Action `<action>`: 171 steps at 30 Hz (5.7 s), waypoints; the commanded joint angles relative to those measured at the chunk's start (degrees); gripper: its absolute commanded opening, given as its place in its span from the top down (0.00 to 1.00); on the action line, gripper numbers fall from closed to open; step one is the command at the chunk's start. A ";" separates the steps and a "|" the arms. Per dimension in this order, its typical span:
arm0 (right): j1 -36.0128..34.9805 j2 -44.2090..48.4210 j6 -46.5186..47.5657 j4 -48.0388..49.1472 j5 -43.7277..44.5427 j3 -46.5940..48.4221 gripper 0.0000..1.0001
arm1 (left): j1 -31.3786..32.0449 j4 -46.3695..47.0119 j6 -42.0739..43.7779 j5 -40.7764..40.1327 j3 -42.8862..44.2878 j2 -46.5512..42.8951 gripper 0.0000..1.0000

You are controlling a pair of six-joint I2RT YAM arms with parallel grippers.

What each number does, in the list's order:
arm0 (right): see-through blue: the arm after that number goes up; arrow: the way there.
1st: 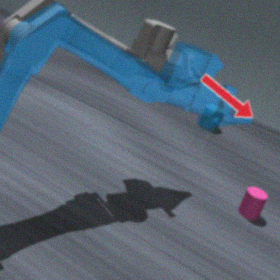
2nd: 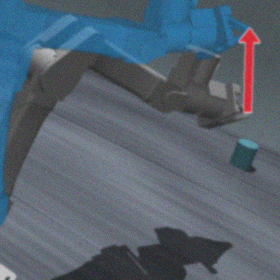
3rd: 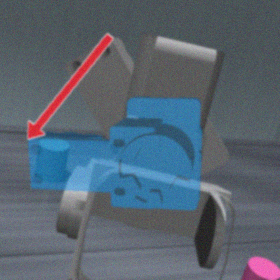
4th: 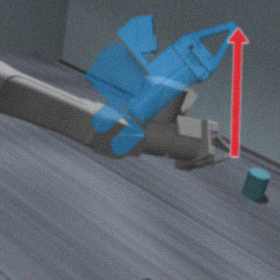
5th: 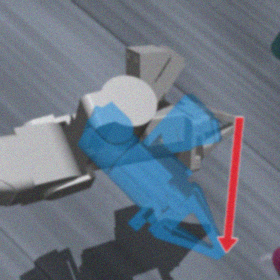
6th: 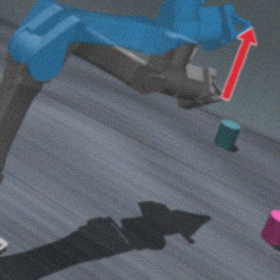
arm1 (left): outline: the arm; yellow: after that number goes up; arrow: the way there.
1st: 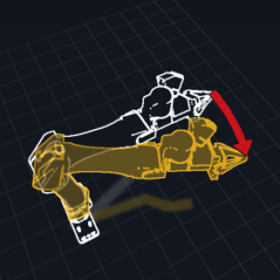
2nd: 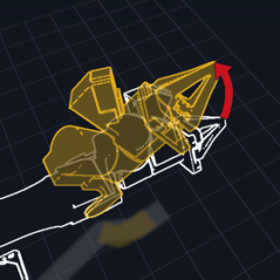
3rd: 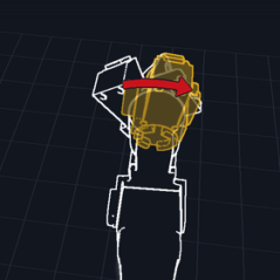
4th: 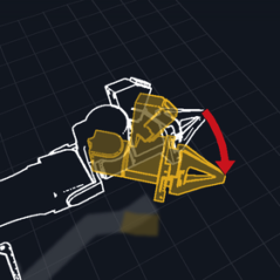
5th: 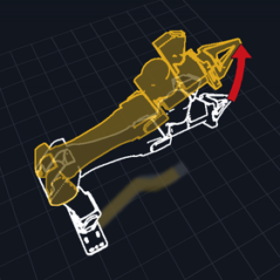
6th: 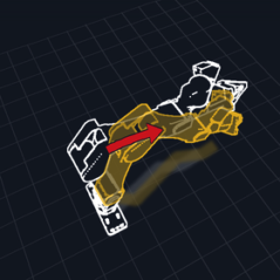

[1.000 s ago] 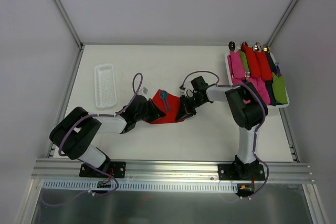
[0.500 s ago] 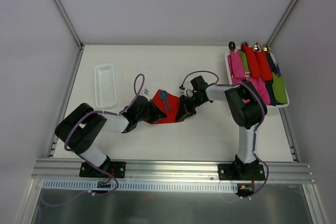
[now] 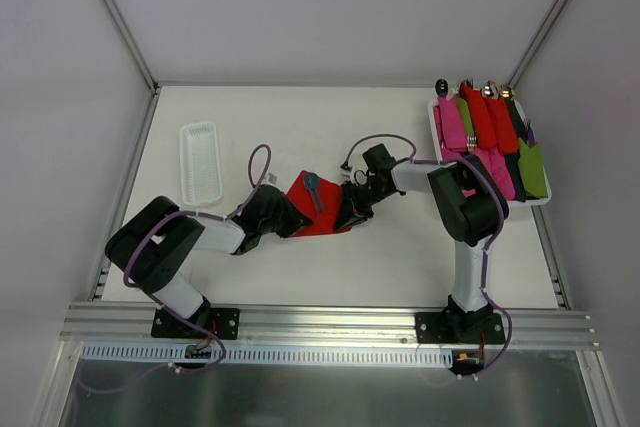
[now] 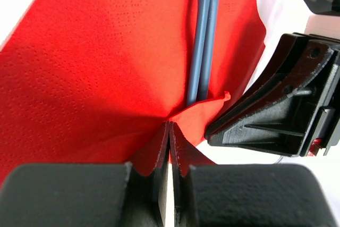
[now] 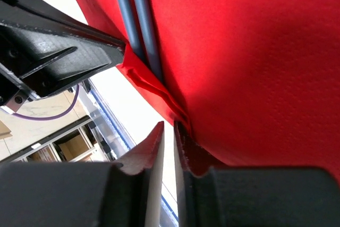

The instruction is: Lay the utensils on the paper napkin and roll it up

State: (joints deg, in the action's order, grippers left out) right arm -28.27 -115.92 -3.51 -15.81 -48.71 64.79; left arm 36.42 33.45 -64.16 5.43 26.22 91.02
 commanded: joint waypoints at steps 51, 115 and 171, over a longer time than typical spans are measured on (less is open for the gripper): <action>8.32 0.44 -23.72 30.31 -6.21 -8.19 0.25 | 0.40 -6.91 -1.49 -2.18 2.17 2.41 1.00; 3.32 8.78 -23.64 25.92 2.92 -8.99 0.95 | 0.40 -7.96 -2.28 -2.97 1.38 2.14 1.00; -2.84 -3.79 -40.26 34.52 -1.39 -3.45 0.31 | -0.56 -17.28 -1.58 -7.19 -3.89 -20.35 0.80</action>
State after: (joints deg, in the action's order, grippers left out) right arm -31.22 -118.17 -44.36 17.39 -51.57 61.54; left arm 36.36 19.79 -66.81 0.89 22.52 75.42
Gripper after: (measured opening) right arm 0.685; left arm 0.190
